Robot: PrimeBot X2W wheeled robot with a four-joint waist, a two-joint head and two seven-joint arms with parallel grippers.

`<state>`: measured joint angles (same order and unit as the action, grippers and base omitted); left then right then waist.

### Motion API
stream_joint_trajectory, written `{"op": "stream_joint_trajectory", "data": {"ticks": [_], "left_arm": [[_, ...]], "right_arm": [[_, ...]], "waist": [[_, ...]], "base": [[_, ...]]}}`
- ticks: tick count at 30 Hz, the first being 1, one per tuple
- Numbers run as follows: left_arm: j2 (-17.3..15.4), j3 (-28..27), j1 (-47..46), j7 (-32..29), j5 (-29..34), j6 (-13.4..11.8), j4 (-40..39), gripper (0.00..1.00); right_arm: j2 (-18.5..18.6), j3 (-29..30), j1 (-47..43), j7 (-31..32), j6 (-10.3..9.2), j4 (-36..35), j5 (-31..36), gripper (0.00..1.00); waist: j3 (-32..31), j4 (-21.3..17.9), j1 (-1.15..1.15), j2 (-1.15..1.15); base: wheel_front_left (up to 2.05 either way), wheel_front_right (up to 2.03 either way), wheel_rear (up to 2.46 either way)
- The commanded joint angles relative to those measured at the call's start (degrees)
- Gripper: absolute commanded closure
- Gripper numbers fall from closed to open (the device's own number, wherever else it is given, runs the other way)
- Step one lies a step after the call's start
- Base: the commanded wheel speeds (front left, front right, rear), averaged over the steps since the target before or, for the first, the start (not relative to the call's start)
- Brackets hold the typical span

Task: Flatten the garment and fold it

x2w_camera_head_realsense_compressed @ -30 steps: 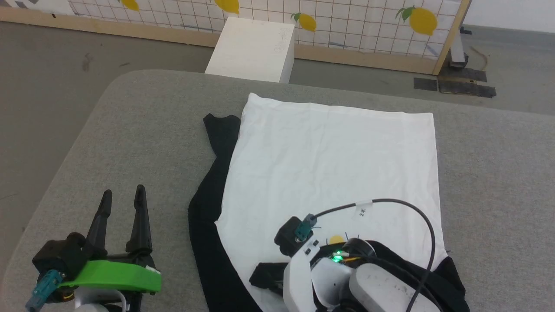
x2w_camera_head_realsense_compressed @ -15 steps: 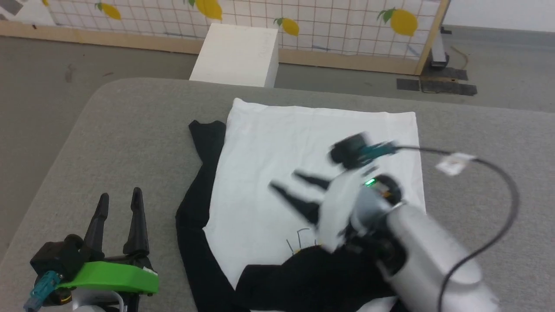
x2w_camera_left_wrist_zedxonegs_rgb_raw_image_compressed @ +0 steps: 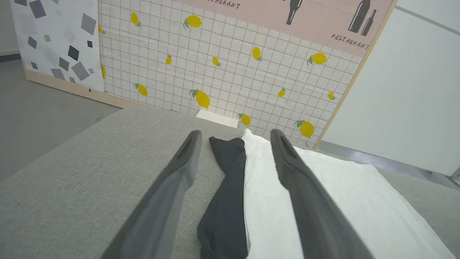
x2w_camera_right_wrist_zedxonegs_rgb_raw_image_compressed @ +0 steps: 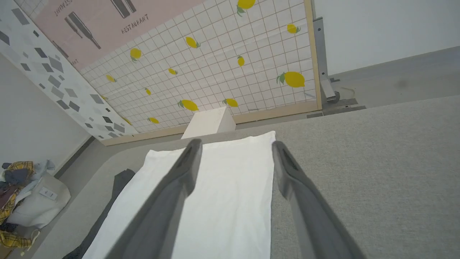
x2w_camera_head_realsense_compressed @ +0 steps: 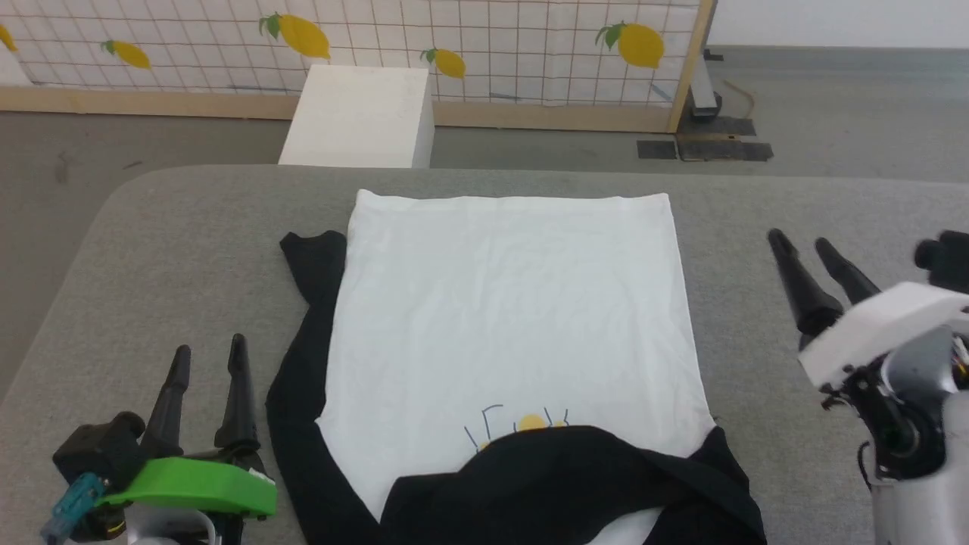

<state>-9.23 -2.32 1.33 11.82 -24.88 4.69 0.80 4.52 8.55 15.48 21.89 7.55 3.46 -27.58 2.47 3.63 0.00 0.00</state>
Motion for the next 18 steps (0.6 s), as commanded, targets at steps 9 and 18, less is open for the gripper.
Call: {"op": "stream_joint_trajectory", "data": {"ticks": [9,18], "left_arm": [[-7.32,0.27,-17.51,-9.62,-4.87,1.73,5.11,0.00],[-17.46,4.63,-43.47,-32.82,-10.38,2.56,20.03,0.00]], "right_arm": [[-1.59,6.85,-1.95,3.03,-0.06,-9.75,1.47,0.00],[-1.63,7.95,0.50,2.70,-0.06,-14.01,0.49,0.00]], "waist": [[8.96,-2.66,0.00,0.00],[20.35,-5.20,0.00,0.00]], "base": [[0.00,0.00,0.00],[0.00,0.00,0.00]]}}
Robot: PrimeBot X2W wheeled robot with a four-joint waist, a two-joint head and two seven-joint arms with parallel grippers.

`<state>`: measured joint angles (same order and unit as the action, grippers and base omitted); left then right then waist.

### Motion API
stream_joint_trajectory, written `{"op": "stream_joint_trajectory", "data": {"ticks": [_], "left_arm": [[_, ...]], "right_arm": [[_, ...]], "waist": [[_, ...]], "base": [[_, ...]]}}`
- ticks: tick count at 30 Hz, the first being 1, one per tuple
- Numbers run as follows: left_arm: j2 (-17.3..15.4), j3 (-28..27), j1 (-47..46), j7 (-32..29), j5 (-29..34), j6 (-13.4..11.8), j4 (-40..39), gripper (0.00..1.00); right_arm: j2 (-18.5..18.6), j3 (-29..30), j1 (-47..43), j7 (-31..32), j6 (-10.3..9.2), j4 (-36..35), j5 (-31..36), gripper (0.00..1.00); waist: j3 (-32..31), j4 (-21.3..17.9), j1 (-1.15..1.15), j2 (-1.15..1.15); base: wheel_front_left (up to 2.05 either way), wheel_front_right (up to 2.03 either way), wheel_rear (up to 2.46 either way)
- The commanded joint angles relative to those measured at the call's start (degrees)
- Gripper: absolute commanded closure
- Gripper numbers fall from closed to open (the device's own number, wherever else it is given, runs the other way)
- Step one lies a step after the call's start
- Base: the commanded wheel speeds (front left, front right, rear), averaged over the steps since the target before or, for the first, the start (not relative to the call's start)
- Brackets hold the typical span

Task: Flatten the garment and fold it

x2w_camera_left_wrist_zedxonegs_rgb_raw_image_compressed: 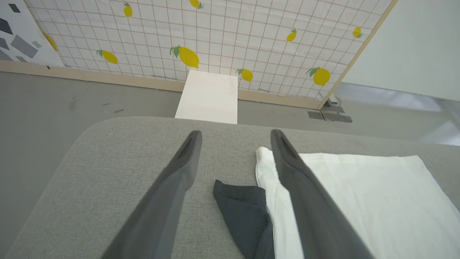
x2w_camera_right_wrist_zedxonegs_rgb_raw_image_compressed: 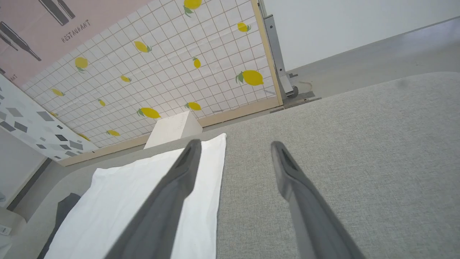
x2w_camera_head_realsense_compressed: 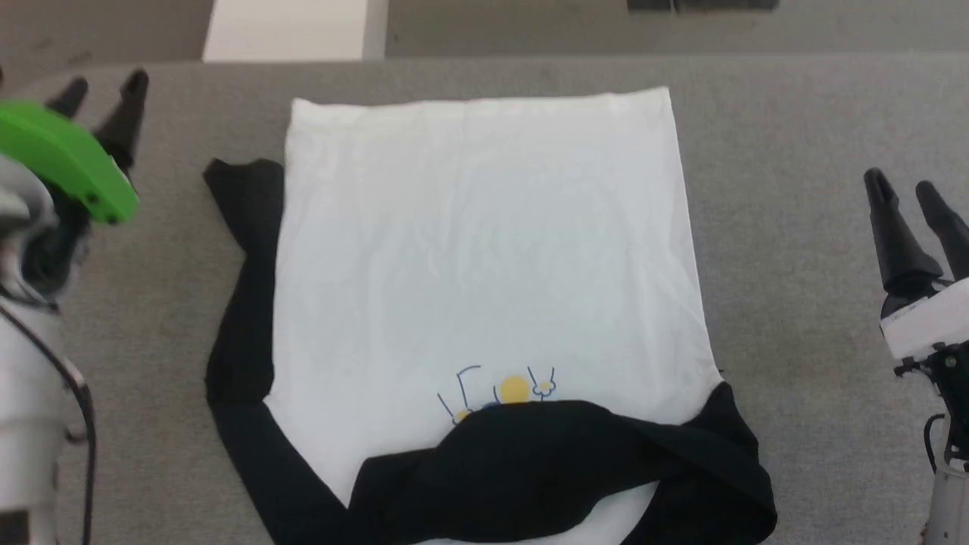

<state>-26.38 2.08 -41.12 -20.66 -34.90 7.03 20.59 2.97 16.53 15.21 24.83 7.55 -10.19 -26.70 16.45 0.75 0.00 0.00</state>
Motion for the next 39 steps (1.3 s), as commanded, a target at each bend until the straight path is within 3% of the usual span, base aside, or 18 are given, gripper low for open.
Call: {"op": "stream_joint_trajectory", "data": {"ticks": [1,8,12,22,23,24,25,29,34,39], "left_arm": [[-0.67,0.30,-2.96,-2.92,-1.02,-0.05,1.49,0.00],[-4.29,3.56,-11.54,-23.20,-2.74,-2.14,7.08,0.00],[-5.76,4.55,-12.58,-30.60,-2.94,-4.19,7.73,0.00],[-7.74,5.46,-10.08,-40.33,-3.27,-8.84,6.04,0.00],[-7.71,5.38,-9.60,-40.87,-3.55,-9.14,5.70,0.27],[-7.44,4.91,-9.00,-40.83,-4.13,-9.52,5.26,0.74],[-7.18,4.61,-8.46,-40.89,-4.65,-9.68,5.01,1.00],[-6.42,2.61,-6.96,-37.72,-6.66,-8.81,3.36,1.00],[-5.09,-2.01,-6.52,-27.66,-8.03,-8.72,2.99,1.00],[-4.31,-6.93,-5.75,-15.63,-6.93,-11.70,6.22,1.00]], "right_arm": [[-0.08,-0.11,0.99,-0.40,-0.06,-0.50,-0.47,0.00],[-0.09,-0.79,1.52,-1.83,-0.06,-0.47,-1.75,0.00],[-0.09,-1.20,1.34,-2.95,-0.06,0.03,-2.10,0.00],[-0.09,-1.03,1.87,-3.59,-0.06,-0.53,-1.90,0.00],[-0.09,-1.00,2.00,-3.51,-0.06,-0.58,-1.89,0.00],[-0.09,-0.97,2.18,-3.44,-0.06,-0.64,-1.87,0.00],[-0.09,-0.96,2.29,-3.42,-0.06,-0.64,-1.84,0.00],[-0.09,-0.86,2.66,-3.16,-0.06,-0.58,-1.32,0.00],[-0.09,-0.63,2.87,-2.57,-0.06,-0.04,-0.46,0.00],[-0.09,-0.35,2.40,-1.85,-0.06,0.97,0.13,0.00]], "waist": [[7.24,-2.70,0.00,0.00],[13.25,-4.92,0.00,0.00],[14.99,-5.46,0.00,0.00],[17.57,-5.74,0.00,0.00],[17.70,-5.72,0.00,0.00],[17.83,-5.69,0.00,0.00],[17.85,-5.63,0.00,0.00],[17.49,-4.95,0.00,0.00],[15.07,-3.26,0.00,0.00],[10.42,-0.81,0.00,0.00]], "base": [[0.00,0.00,0.00],[0.00,0.00,0.00],[0.00,0.00,0.00],[0.00,0.00,0.00],[0.00,0.00,0.00],[0.00,0.00,0.00],[0.00,0.00,0.00],[0.00,0.00,0.00],[0.00,0.00,0.00],[0.00,0.00,0.00]]}}
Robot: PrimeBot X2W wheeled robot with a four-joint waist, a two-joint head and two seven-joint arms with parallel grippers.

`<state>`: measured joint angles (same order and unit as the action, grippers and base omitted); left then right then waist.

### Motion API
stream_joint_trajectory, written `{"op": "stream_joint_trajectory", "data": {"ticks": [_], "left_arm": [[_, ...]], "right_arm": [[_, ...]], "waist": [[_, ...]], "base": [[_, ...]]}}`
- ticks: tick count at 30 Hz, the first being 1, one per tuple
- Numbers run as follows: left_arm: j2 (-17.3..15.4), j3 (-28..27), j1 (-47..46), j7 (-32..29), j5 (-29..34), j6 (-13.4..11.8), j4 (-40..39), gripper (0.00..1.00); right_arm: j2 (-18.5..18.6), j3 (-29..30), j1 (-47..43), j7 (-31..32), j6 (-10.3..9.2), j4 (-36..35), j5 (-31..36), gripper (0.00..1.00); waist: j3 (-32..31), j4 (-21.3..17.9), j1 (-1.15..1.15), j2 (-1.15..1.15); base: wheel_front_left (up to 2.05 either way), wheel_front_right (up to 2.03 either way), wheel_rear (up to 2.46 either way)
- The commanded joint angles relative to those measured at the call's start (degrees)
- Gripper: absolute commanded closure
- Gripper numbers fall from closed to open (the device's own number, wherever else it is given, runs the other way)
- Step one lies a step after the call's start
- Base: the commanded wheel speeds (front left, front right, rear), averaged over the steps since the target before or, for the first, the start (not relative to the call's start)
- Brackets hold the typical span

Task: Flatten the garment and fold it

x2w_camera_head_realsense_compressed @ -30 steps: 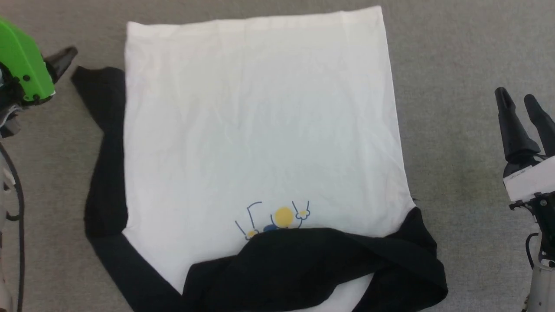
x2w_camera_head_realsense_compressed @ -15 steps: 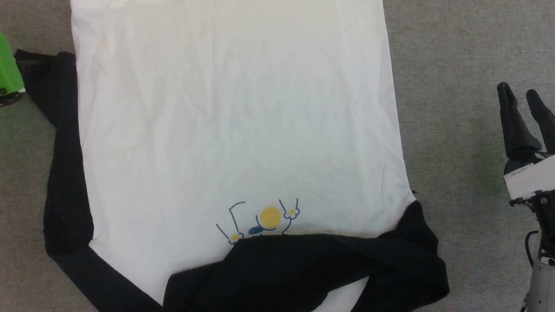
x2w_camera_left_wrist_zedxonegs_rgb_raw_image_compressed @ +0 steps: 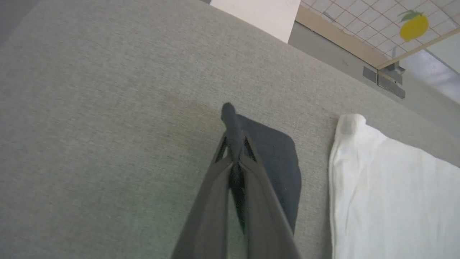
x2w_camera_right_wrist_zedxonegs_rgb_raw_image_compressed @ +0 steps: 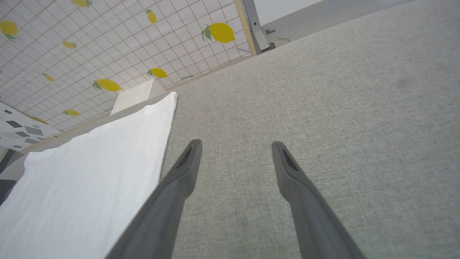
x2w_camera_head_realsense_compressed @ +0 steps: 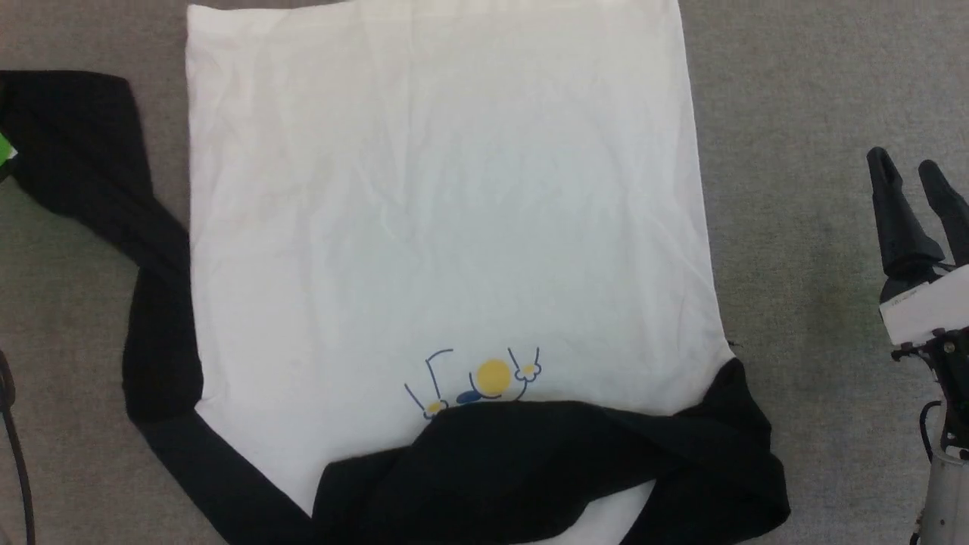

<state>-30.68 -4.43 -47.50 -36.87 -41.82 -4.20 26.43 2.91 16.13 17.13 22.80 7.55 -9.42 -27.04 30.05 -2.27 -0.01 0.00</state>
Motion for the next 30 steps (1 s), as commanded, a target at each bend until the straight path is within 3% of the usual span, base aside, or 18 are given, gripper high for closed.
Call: {"op": "stream_joint_trajectory", "data": {"ticks": [1,7,16,20,25,30], "left_arm": [[0.00,-0.84,0.86,1.94,0.26,-0.86,1.29,1.00],[0.19,-4.08,2.14,10.90,1.24,-3.34,6.76,1.00],[-0.38,-7.82,4.92,16.08,-1.03,-2.11,10.24,1.00],[-0.28,-6.90,5.40,17.52,-0.69,-0.09,7.96,1.00],[3.06,-2.46,6.26,18.17,0.79,2.34,3.01,1.00],[9.66,5.00,10.09,17.25,2.89,3.91,-3.92,1.00]], "right_arm": [[-0.03,0.13,0.31,0.35,-0.06,0.36,0.61,0.00],[-0.03,1.29,-1.47,1.70,-0.06,1.36,1.03,0.00],[-0.03,2.71,-5.49,2.98,-0.06,2.92,0.28,0.00],[-0.03,3.33,-7.09,3.35,-0.06,3.12,-0.10,0.00],[-0.03,3.64,-8.71,3.49,-0.06,3.56,-0.91,0.00],[-0.03,3.41,-10.38,3.09,-0.06,4.54,-1.83,0.00]], "waist": [[-4.12,2.72,0.01,0.00],[-10.52,6.19,0.01,0.00],[-19.91,9.39,0.01,0.00],[-22.58,10.18,0.01,0.00],[-25.06,10.54,0.01,0.00],[-27.22,10.25,0.01,0.00]], "base": [[0.00,0.00,0.00],[0.00,0.00,0.00],[0.00,0.00,0.00],[0.00,0.00,0.00],[0.00,0.00,0.00],[0.00,0.00,0.00]]}}
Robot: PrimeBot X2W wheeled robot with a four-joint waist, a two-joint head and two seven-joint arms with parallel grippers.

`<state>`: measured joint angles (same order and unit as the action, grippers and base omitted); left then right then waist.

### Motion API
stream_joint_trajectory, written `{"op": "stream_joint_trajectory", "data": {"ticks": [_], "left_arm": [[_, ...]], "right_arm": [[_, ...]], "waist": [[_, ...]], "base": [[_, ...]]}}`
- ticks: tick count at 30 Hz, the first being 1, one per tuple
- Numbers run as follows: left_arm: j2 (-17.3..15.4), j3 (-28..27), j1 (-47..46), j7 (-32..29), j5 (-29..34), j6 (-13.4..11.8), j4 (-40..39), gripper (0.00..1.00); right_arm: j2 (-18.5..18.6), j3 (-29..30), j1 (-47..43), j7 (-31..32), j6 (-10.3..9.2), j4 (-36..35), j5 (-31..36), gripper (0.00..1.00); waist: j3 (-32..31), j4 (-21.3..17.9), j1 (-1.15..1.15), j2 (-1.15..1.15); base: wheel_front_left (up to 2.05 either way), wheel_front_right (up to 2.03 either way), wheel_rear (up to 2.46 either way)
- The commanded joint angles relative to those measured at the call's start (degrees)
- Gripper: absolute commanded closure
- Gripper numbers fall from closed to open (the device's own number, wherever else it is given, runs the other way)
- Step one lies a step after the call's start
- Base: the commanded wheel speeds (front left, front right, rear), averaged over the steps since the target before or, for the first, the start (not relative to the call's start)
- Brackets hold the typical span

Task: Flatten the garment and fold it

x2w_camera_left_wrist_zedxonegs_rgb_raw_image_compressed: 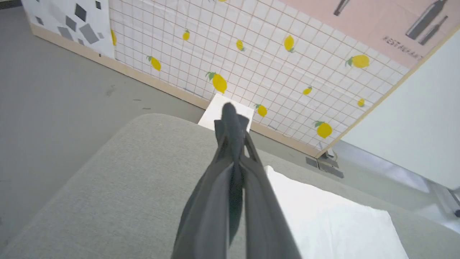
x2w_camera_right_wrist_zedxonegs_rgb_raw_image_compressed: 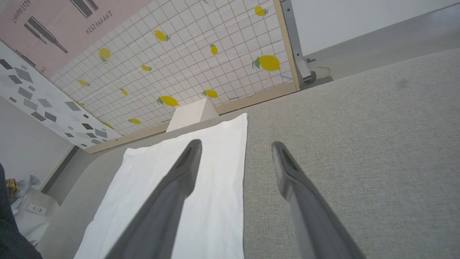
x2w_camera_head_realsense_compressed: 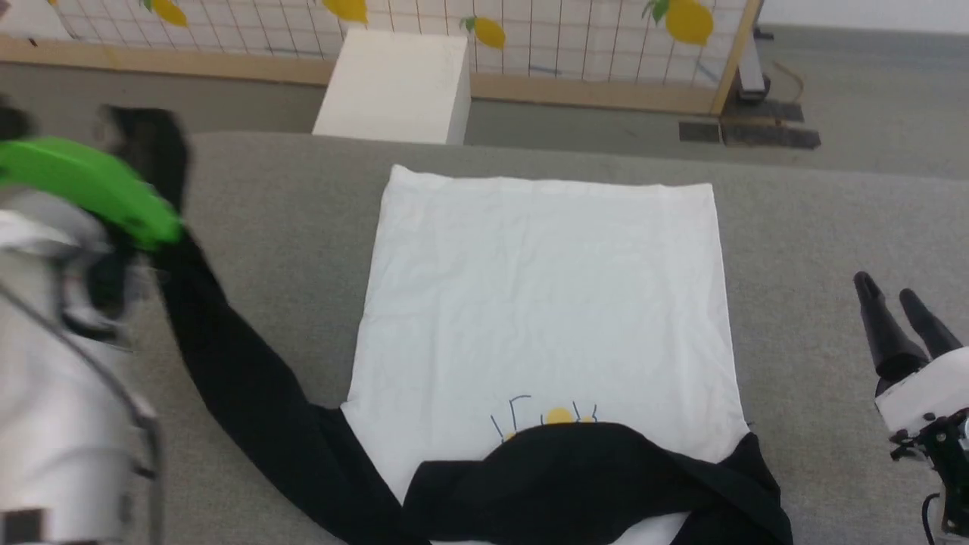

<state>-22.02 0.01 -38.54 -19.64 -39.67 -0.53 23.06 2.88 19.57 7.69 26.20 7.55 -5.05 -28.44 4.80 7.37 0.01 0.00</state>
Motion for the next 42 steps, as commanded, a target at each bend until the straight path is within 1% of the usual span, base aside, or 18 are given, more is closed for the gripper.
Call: {"op": "stream_joint_trajectory", "data": {"ticks": [1,3,5,9,11,14,20,24,27,31,32,33,35,38,40,41,42], "left_arm": [[2.62,2.35,2.18,-0.42,1.38,-0.03,-2.41,1.00],[6.47,6.46,4.77,-1.50,2.29,-0.32,-6.79,1.00],[9.62,10.30,6.87,-2.78,2.91,-0.24,-9.81,1.00],[15.30,18.51,10.66,-5.18,3.54,1.21,-12.30,1.00],[17.07,22.26,12.28,-5.98,3.16,2.03,-12.20,1.00],[18.37,28.66,14.43,-7.22,3.01,3.46,-10.76,1.00],[19.09,38.52,16.81,-6.47,1.38,4.30,-6.97,1.00],[19.12,43.71,17.43,-5.29,-1.50,4.09,-4.90,1.00],[19.13,47.63,17.52,-5.79,-2.86,3.86,-2.59,1.00],[19.13,50.67,17.33,-6.39,-4.13,3.25,0.74,1.00],[19.13,51.04,17.37,-6.69,-5.02,3.27,1.11,0.77],[19.13,51.21,17.21,-6.65,-6.09,3.14,1.11,0.00],[19.14,50.89,16.60,-6.73,-8.63,2.66,0.49,0.00],[19.14,49.52,14.88,-7.48,-13.43,2.57,-1.64,0.00],[19.14,47.05,13.36,-7.59,-17.43,2.49,-3.67,0.00],[19.14,45.81,12.35,-7.05,-17.89,2.33,-4.28,0.00],[19.14,43.42,11.41,-5.56,-18.82,1.91,-5.08,0.00]], "right_arm": [[-0.01,0.01,-1.28,-0.39,-0.06,0.27,-0.57,0.00],[-0.01,0.00,-1.94,-0.56,-0.06,0.60,-0.78,0.00],[-0.01,-0.12,-2.27,-0.55,-0.06,0.73,-0.99,0.00],[-0.01,-1.09,-2.59,-0.49,-0.06,1.08,-1.19,0.00],[-0.01,-1.47,-2.63,-0.44,-0.06,1.30,-1.34,0.00],[-0.01,-2.08,-2.80,-0.53,-0.06,1.68,-1.53,0.00],[-0.01,-2.80,-2.96,-0.90,-0.06,2.29,-1.84,0.00],[-0.01,-2.60,-2.95,-1.08,-0.06,2.45,-1.81,0.00],[-0.01,-2.31,-2.98,-1.32,-0.06,2.49,-1.82,0.00],[-0.01,-2.31,-2.79,-1.68,-0.06,2.69,-2.02,0.00],[-0.01,-2.31,-2.73,-1.76,-0.06,2.77,-2.04,0.00],[-0.01,-2.34,-2.66,-1.83,-0.06,2.88,-2.16,0.00],[-0.01,-2.24,-2.55,-2.02,-0.06,3.08,-2.22,0.00],[-0.01,-2.18,-2.55,-2.25,-0.06,3.28,-2.22,0.00],[-0.01,-2.27,-2.60,-2.23,-0.06,3.39,-2.09,0.00],[-0.01,-2.36,-2.61,-2.17,-0.06,3.43,-2.11,0.00],[-0.01,-2.45,-2.54,-2.14,-0.06,3.42,-2.16,0.00]], "waist": [[-2.21,0.60,-0.01,0.00],[-2.96,0.36,-0.01,0.00],[-3.26,-0.02,-0.01,0.00],[-3.83,-1.40,-0.01,0.00],[-3.82,-2.26,-0.01,0.00],[-3.73,-3.55,-0.01,0.00],[-2.97,-6.12,-0.01,0.00],[-2.34,-7.11,-0.01,0.00],[-1.92,-7.39,-0.01,0.00],[-1.50,-7.46,-0.01,0.00],[-1.45,-7.38,-0.01,0.00],[-1.40,-7.23,-0.01,0.00],[-1.32,-6.87,-0.01,0.00],[-1.43,-6.05,-0.01,0.00],[-1.71,-5.49,-0.01,0.00],[-1.82,-5.30,-0.01,0.00],[-1.86,-5.11,-0.01,0.00]], "base": [[0.00,0.00,0.00],[0.00,0.00,0.00],[0.00,0.00,0.00],[0.00,0.00,0.00],[0.00,0.00,0.00],[0.00,0.00,0.00],[0.00,0.00,0.00],[0.00,0.00,0.00],[0.00,0.00,0.00],[0.00,0.00,0.00],[0.00,0.00,0.00],[0.00,0.00,0.00],[0.00,0.00,0.00],[0.00,0.00,0.00],[0.00,0.00,0.00],[0.00,0.00,0.00],[0.00,0.00,0.00]]}}
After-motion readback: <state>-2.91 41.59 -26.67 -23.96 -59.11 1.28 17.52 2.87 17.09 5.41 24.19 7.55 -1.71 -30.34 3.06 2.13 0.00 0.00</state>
